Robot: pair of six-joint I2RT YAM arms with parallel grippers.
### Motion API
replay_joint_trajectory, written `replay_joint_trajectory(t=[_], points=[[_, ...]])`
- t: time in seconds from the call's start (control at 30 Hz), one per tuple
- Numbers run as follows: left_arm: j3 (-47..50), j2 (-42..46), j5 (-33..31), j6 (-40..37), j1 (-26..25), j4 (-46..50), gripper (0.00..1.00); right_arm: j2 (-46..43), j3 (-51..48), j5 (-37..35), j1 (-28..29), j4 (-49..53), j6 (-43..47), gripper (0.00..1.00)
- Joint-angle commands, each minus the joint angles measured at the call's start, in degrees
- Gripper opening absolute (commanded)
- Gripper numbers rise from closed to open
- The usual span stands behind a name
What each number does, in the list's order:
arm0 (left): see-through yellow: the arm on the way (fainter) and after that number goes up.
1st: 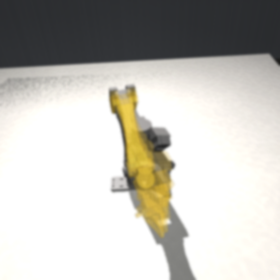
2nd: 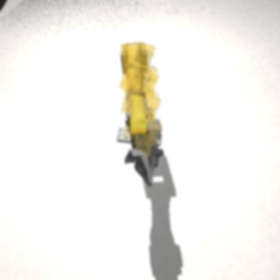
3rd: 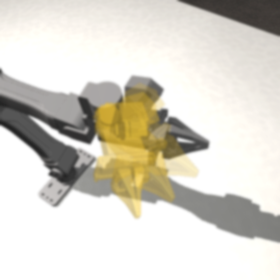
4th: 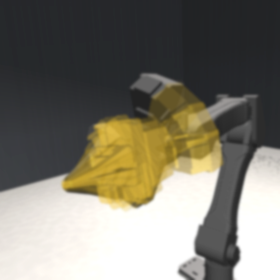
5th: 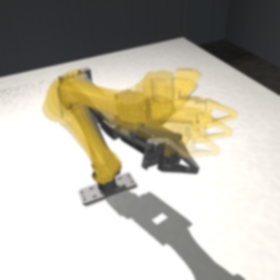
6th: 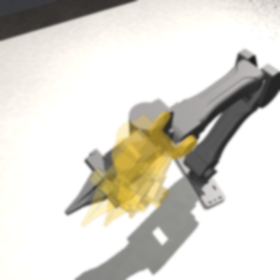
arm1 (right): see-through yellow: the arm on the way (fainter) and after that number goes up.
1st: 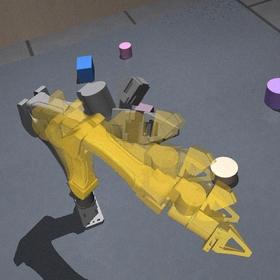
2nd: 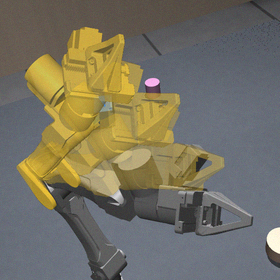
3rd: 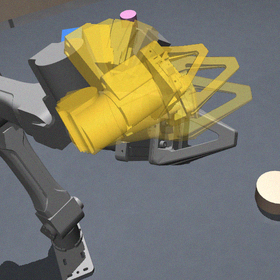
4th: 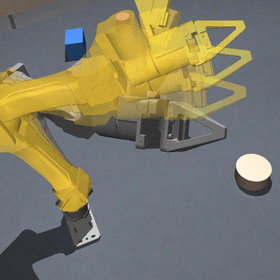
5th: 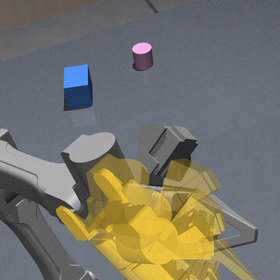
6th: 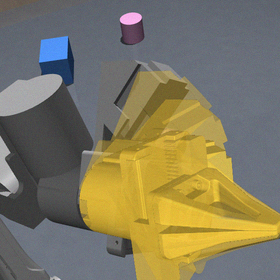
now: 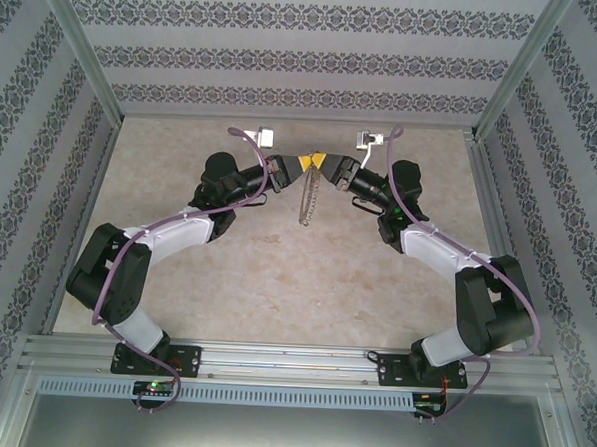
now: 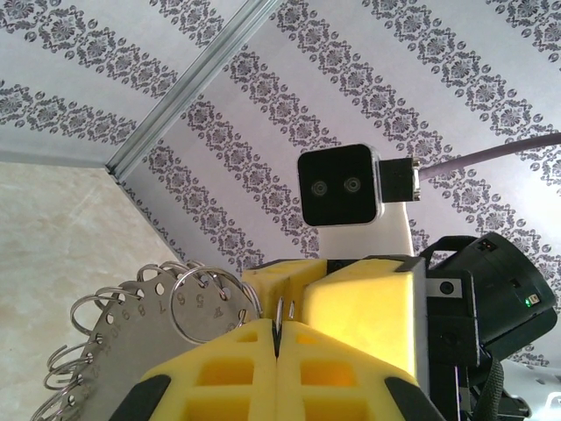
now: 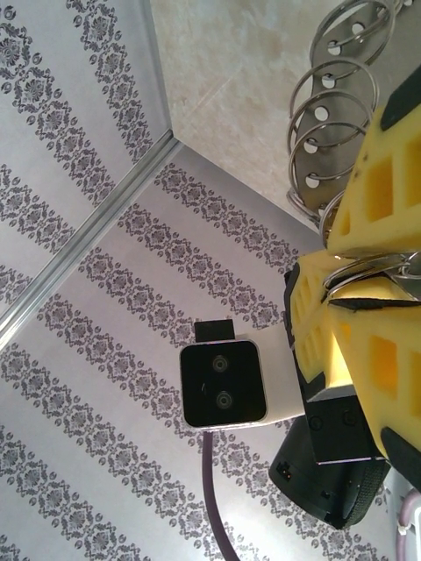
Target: Put the keys on the keyring
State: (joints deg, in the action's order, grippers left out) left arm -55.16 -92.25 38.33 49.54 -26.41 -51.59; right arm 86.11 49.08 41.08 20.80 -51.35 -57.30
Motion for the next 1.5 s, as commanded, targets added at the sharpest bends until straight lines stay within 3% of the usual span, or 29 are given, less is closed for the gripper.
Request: replay_joint_trajectory(t=[0.0, 0.17, 0.3, 0.5, 0.77, 1.13, 1.47], points=[[-2.3, 0.2, 0.0, -0.8, -0.8, -1.3, 0.0, 0.5, -0.7, 1.5, 0.6, -3.7, -0.5, 0.16], [-2.4, 0.1, 0.1, -0.9, -0.9, -1.3, 0.0, 0.7, -0.9, 1.5, 0.3, -3.6, -0.1, 0.0], [-2.2, 0.7, 0.2, -2.4, -0.9, -0.6, 0.0, 0.6, -0.9, 1.8, -0.7, -3.0, 0.5, 0.0], [-3.0, 5.2, 0.7, -11.5, 0.7, 9.4, 0.31, -0.9, 1.7, 5.9, -3.1, 4.9, 7.2, 0.0], [-7.2, 7.4, 5.9, -21.0, 4.2, 24.5, 0.46, -1.0, 6.2, 12.9, -5.8, 15.5, 18.7, 0.0], [-15.8, 0.8, 23.5, -22.5, 6.2, 31.9, 0.45, -1.0, 11.0, 22.8, -7.3, 24.8, 31.2, 0.0], [-18.6, -2.8, 26.5, -20.4, 6.0, 31.1, 0.38, -0.2, 11.8, 24.1, -7.2, 24.5, 30.6, 0.0]])
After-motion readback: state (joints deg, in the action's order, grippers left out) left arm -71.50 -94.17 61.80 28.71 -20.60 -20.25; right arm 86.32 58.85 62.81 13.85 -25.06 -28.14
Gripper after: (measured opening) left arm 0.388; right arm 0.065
